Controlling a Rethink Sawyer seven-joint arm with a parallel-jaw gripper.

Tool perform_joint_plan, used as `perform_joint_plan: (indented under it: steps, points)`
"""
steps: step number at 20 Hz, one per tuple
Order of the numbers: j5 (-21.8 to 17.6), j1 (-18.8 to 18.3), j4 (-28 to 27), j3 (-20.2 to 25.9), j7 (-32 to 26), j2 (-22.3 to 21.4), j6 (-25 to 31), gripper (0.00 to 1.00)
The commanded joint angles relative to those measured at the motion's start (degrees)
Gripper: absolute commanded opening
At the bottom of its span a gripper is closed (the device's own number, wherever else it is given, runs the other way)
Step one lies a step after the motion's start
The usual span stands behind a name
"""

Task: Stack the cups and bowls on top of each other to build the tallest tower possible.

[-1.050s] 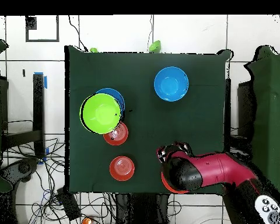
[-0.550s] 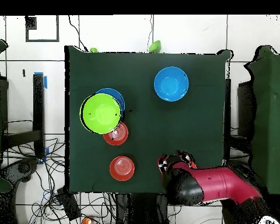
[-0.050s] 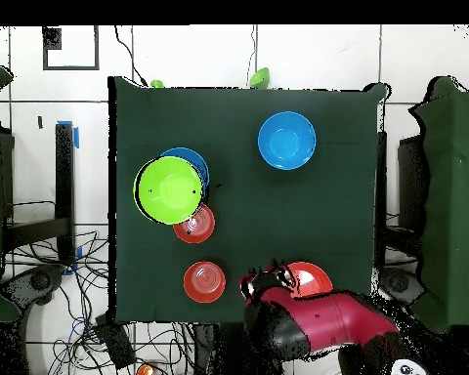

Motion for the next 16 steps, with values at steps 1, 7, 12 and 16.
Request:
perform_joint_plan:
  steps: [1,7,12,16]
  points:
    - [-2.33,7.22,3.38,-8.32,12.12,7.28,-7.45,1.00]
    - [-5.13,22.05,-10.64,-30.31,9.90,24.55,-22.28,1.00]
    - [-3.11,25.37,-13.87,-35.19,5.02,28.34,-25.89,1.00]
    - [-1.91,26.42,-14.39,-36.88,3.99,30.18,-29.17,1.00]
